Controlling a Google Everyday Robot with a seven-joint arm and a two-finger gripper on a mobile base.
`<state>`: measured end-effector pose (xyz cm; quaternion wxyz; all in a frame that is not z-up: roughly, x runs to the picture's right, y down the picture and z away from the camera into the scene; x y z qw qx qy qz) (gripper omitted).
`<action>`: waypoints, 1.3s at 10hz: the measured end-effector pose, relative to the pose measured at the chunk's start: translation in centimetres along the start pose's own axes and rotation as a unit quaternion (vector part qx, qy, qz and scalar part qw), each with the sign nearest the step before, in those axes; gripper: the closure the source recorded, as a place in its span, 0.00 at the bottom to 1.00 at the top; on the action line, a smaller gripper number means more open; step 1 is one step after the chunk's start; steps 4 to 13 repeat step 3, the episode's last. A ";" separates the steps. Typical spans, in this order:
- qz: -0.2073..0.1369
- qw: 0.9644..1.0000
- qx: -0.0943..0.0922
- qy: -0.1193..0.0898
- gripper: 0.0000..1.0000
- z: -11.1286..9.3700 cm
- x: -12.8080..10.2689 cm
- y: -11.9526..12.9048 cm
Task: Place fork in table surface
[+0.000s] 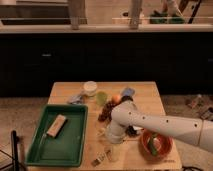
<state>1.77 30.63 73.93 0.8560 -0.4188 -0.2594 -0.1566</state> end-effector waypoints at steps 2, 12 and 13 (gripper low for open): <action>0.003 1.000 0.004 0.004 0.20 -1.2 0.6 0.0; 0.003 1.000 0.006 0.008 0.20 -2.0 0.8 -0.2; 0.003 1.000 0.006 0.008 0.20 -2.0 0.8 -0.2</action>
